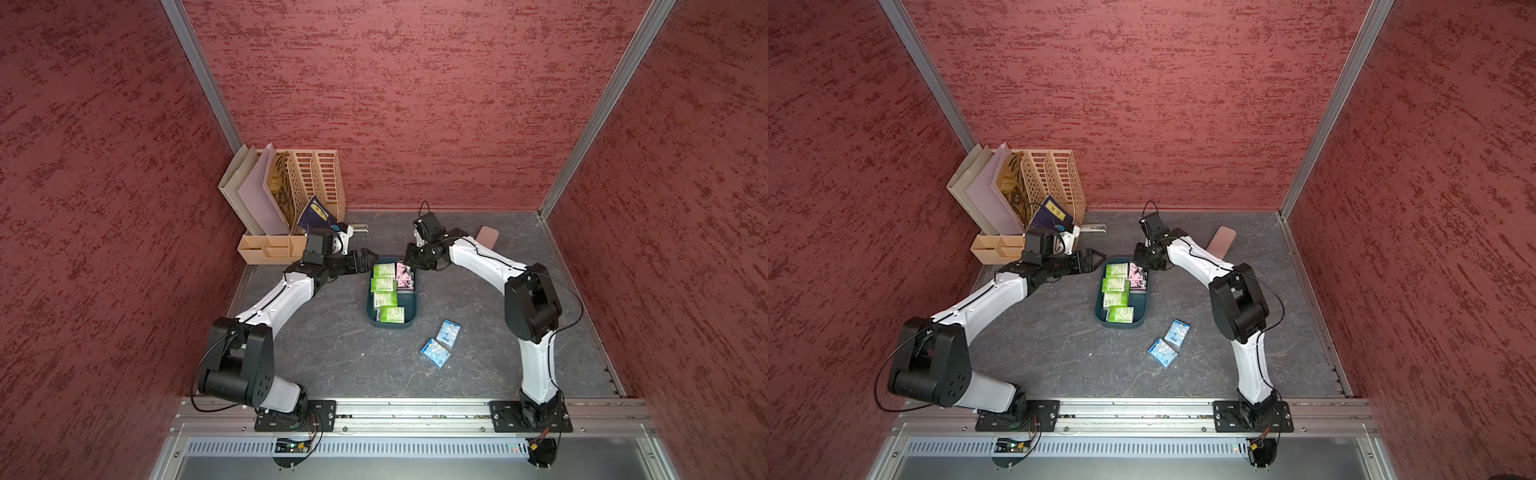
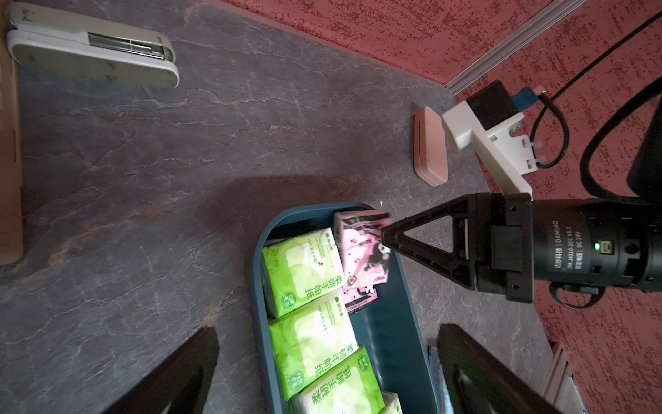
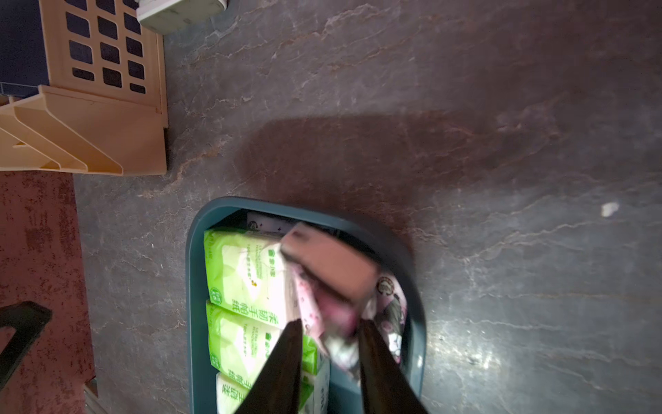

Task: Put the pocket tissues into the storage box
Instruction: Place the pocket tissues in the storage box.

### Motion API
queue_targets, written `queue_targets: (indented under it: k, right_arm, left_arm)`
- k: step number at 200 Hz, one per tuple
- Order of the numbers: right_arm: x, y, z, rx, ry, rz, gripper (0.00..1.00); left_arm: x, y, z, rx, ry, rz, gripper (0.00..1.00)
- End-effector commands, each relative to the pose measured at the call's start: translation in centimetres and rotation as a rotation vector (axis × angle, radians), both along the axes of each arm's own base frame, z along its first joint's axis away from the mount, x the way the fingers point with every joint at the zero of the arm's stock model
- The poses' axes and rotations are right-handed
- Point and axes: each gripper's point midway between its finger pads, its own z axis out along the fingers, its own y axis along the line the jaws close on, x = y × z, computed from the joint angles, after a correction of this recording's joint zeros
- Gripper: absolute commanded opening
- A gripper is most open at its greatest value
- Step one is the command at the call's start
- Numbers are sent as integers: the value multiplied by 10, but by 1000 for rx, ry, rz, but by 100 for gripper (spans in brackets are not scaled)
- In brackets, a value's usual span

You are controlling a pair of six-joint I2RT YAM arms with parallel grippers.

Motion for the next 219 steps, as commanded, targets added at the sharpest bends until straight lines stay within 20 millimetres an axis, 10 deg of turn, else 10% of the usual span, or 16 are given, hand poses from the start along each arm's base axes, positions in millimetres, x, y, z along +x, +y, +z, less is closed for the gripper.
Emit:
queue_targets:
  k: [1, 57, 95, 112, 219]
  right_arm:
    - [1, -1, 1, -38, -7, -4, 35]
    - [-4, -14, 20, -128, -75, 20, 36]
    - [-30, -5, 25, -198, -93, 143, 15]
    - [-45, 0, 20, -204, -72, 183, 0]
    - [-88, 2, -32, -289, 110, 253, 0]
  left_arm:
    - [-2, 4, 4, 8, -19, -1, 100]
    - [-2, 7, 6, 7, -23, 1, 100]
    - [-1, 7, 10, 1, -26, 4, 100]
    - [-1, 6, 11, -2, -28, 4, 100]
    - [0, 4, 6, -21, -6, 9, 100]
